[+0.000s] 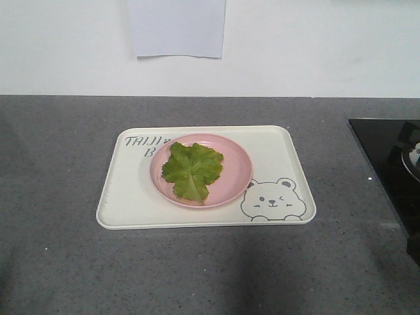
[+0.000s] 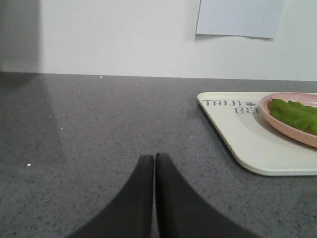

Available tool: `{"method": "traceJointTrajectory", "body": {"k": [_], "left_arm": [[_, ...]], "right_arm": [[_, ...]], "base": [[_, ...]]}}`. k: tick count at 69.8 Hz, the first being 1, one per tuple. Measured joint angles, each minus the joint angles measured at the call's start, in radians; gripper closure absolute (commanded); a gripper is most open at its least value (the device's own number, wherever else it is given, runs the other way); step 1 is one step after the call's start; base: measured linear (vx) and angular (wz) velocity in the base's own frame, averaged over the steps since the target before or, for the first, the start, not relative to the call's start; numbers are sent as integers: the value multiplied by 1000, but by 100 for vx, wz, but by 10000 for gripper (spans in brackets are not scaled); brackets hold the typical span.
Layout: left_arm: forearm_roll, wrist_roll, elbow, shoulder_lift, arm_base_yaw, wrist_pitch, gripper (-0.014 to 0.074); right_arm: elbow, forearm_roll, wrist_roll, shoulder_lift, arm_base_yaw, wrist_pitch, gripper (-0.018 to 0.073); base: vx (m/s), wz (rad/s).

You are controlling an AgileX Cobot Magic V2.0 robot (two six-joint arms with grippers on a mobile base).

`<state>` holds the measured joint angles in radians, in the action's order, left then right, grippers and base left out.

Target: Transfer vegetables to tray and serve

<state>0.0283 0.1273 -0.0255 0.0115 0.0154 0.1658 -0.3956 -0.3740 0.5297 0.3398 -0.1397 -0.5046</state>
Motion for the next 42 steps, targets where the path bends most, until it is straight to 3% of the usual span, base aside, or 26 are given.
{"method": "traceJointTrajectory", "body": {"k": [25, 42], "left_arm": [[2, 55, 0, 0, 0, 16, 602], [125, 186, 0, 0, 0, -17, 602]], "right_arm": [[0, 0, 0, 0, 0, -7, 565], [0, 0, -1, 0, 0, -15, 565]], "base": [[0, 0], [0, 0]]}}
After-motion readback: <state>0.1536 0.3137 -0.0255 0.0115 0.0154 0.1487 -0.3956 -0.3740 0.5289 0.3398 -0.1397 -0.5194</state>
